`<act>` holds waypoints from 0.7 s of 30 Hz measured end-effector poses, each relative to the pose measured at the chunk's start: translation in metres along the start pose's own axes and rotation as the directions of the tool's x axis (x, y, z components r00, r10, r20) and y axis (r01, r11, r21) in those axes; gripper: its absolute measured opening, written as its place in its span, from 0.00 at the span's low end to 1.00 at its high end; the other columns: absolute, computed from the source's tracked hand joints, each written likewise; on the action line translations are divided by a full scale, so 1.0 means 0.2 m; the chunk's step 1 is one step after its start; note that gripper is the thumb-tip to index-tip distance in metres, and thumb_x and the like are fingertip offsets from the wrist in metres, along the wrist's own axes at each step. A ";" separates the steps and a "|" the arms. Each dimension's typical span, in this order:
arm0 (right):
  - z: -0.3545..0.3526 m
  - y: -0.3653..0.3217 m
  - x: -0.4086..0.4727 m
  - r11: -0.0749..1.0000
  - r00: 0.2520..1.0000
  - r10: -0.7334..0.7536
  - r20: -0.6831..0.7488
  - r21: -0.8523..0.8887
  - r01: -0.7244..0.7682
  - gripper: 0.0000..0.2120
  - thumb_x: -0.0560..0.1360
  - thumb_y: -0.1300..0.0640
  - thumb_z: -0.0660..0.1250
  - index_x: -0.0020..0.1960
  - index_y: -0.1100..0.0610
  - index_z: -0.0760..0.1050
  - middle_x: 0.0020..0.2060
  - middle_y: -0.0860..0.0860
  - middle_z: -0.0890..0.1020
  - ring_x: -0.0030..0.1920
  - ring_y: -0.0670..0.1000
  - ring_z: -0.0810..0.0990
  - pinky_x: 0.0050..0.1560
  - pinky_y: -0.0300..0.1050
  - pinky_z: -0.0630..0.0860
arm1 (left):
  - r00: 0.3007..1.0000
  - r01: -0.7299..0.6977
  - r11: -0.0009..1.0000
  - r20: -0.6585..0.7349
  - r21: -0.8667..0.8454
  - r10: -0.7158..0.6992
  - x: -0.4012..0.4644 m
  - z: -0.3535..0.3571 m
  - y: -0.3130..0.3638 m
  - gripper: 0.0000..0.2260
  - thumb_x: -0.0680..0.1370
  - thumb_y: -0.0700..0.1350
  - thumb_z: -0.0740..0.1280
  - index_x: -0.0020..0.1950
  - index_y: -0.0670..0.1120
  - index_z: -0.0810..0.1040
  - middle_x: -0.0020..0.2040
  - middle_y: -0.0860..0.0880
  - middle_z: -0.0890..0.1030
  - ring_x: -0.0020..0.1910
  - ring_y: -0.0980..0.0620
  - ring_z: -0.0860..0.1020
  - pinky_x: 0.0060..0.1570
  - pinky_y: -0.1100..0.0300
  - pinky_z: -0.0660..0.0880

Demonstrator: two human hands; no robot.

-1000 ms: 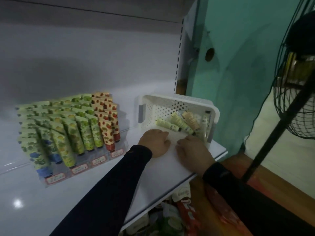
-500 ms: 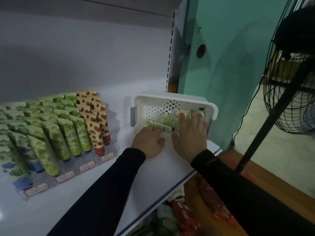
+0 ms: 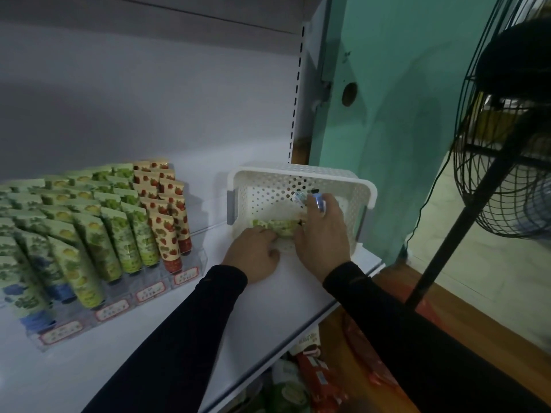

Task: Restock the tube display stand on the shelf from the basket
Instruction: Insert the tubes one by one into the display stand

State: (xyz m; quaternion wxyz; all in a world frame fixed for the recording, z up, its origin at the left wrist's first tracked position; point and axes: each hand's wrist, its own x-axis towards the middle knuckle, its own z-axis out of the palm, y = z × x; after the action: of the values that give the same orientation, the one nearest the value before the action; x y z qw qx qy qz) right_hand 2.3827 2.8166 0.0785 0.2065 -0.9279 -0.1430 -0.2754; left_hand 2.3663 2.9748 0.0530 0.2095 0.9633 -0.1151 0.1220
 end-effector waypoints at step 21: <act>0.00 0.11 0.09 0.980 0.875 0.113 0.471 -0.196 -0.021 0.24 0.74 0.42 0.66 0.62 0.57 0.70 0.59 0.58 0.69 0.57 0.61 0.73 0.57 0.54 0.74 | 0.974 0.099 0.994 0.198 0.043 -0.106 0.14 -0.09 0.10 0.28 0.65 0.62 0.60 0.58 0.47 0.74 0.57 0.46 0.73 0.60 0.45 0.70 0.60 0.54 0.70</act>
State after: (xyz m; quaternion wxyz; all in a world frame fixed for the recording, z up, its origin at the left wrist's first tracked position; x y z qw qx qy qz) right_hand 2.4058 2.8003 0.0819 0.0869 -0.9867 -0.1313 -0.0416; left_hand 2.3835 2.9603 0.0834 0.1869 0.9787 -0.0838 0.0153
